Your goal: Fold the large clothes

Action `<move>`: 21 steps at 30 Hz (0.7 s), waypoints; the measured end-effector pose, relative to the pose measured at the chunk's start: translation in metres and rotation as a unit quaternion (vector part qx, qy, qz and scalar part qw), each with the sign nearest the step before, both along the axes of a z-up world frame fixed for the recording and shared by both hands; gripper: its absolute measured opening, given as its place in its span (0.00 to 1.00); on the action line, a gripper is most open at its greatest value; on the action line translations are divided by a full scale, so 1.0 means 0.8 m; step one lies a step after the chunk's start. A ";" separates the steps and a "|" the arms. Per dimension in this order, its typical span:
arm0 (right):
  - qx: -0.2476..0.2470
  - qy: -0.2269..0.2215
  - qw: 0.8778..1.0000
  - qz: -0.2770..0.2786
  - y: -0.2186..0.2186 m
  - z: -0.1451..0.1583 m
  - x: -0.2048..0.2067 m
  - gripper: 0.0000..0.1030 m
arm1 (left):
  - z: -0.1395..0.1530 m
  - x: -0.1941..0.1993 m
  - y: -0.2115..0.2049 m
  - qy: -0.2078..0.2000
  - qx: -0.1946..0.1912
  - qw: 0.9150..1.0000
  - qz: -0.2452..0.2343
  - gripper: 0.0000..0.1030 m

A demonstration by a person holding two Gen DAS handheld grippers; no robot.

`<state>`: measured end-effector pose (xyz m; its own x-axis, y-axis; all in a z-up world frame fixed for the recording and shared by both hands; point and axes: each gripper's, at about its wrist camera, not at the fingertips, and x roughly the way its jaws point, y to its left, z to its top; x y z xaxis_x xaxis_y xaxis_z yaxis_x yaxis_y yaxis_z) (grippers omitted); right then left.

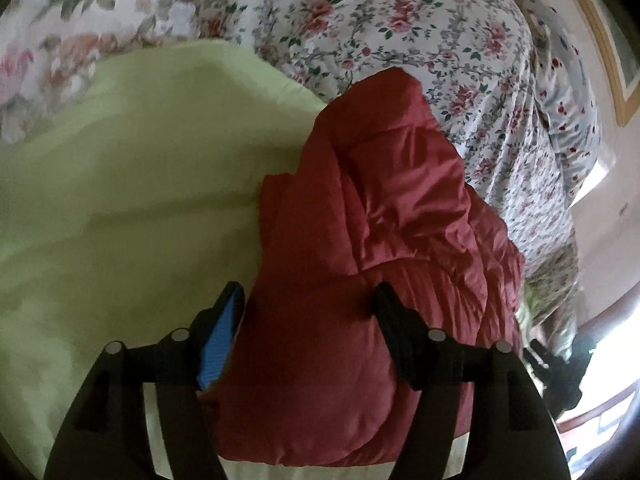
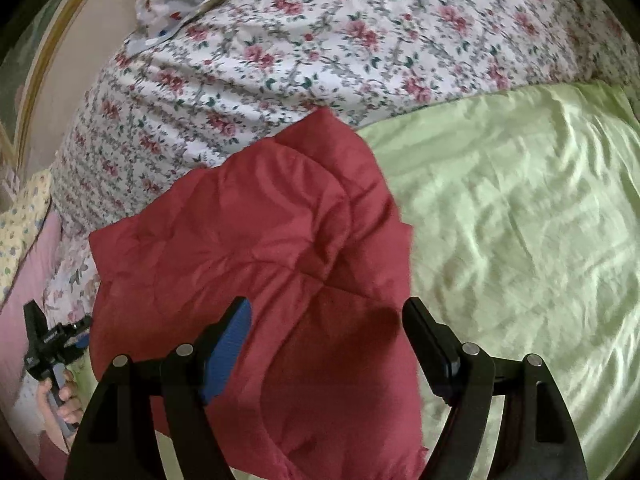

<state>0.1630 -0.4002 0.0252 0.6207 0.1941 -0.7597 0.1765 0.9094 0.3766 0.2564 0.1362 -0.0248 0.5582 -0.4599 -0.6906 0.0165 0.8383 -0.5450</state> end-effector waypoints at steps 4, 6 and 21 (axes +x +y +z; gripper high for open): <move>0.037 0.003 0.999 -0.013 -0.015 -0.012 0.000 0.85 | -0.013 0.005 0.007 0.012 -0.037 0.999 -0.002 0.71; 0.059 0.007 0.998 -0.017 -0.022 -0.021 0.001 0.86 | -0.020 0.008 0.010 0.018 -0.054 0.998 -0.001 0.71; 0.185 0.052 0.981 0.021 -0.010 -0.090 0.026 0.91 | -0.055 0.031 -0.014 0.059 -0.134 0.989 -0.012 0.77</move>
<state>0.1837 -0.4084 -0.0471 0.5290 0.4921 -0.6914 0.1973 0.7211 0.6642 0.2810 0.1250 -0.0688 0.4681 -0.6469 -0.6020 -0.0417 0.6643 -0.7463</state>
